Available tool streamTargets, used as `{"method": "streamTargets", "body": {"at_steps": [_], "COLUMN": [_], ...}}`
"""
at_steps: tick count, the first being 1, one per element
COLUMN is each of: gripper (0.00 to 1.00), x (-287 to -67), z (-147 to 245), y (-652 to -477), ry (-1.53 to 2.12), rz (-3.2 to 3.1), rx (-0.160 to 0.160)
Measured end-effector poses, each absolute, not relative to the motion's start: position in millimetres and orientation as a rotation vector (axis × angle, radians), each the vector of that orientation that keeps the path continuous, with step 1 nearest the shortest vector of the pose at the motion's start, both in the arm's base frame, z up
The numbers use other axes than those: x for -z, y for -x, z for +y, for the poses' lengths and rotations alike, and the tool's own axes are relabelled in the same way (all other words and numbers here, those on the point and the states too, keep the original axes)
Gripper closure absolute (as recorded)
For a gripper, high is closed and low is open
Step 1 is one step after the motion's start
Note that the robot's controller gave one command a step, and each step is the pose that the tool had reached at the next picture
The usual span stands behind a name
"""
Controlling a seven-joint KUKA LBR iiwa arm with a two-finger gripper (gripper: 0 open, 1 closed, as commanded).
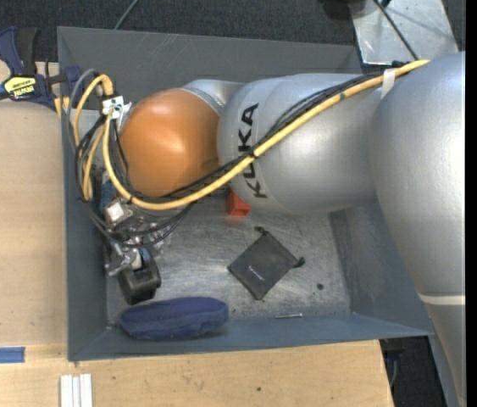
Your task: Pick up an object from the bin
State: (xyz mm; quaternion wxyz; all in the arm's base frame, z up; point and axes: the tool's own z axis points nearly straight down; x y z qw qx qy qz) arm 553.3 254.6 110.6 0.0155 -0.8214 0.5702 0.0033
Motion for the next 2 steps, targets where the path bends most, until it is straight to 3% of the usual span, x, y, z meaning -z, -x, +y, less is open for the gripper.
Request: {"method": "streamTargets", "body": {"at_steps": [2], "gripper": [1.0], "x": [-109.0], "z": [254.0], "y": [-556.2], "ry": [2.533], "rz": [1.806], "rx": [-0.013]}}
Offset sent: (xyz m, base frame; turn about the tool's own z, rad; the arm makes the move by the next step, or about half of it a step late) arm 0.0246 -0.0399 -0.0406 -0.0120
